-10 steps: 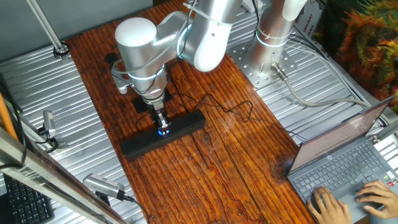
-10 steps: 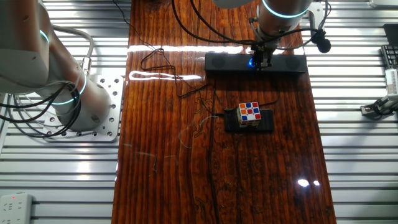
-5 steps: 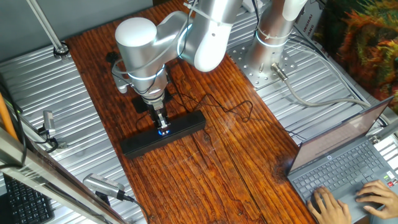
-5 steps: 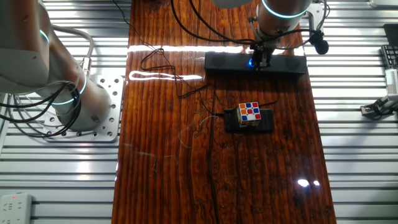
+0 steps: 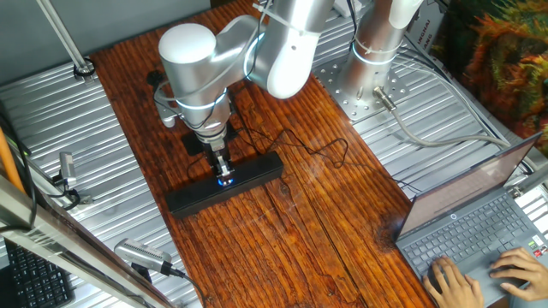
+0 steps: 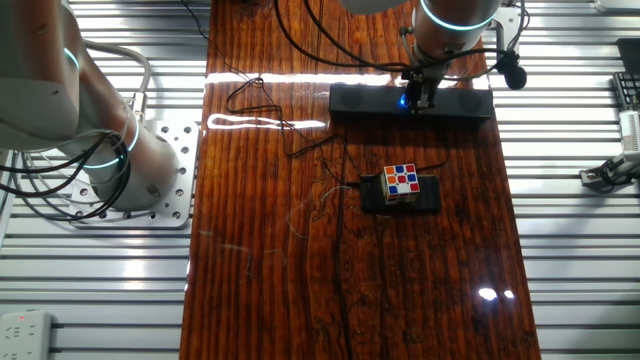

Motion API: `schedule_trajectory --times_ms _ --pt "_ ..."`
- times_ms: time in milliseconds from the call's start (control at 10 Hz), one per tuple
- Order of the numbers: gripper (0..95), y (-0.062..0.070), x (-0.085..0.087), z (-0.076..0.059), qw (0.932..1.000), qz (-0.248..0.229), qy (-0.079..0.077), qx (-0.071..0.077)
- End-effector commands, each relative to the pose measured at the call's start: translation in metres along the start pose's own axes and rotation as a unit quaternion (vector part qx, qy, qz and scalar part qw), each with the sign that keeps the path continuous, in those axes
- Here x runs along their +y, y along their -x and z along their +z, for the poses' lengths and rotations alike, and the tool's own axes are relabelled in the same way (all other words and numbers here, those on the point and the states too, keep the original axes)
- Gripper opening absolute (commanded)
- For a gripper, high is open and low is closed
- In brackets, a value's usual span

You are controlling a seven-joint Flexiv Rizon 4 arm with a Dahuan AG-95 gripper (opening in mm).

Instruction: Turn the knob to increase the volume of the speaker

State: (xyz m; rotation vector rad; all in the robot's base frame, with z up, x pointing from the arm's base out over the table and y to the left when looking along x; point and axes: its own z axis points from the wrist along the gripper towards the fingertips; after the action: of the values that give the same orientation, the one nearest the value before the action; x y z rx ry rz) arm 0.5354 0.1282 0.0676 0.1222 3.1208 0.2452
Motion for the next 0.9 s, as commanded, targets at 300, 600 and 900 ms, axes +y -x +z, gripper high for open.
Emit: schedule_trajectory --times_ms 300,600,900 --pt "0.0 -0.0004 -0.0004 0.0001 1.0 0.005 0.004 -0.001" --pt "0.0 -0.0004 -0.0004 0.0001 0.9995 0.028 0.012 0.001" --pt "0.0 -0.0004 -0.0007 0.0 0.9992 0.038 0.01 0.001"
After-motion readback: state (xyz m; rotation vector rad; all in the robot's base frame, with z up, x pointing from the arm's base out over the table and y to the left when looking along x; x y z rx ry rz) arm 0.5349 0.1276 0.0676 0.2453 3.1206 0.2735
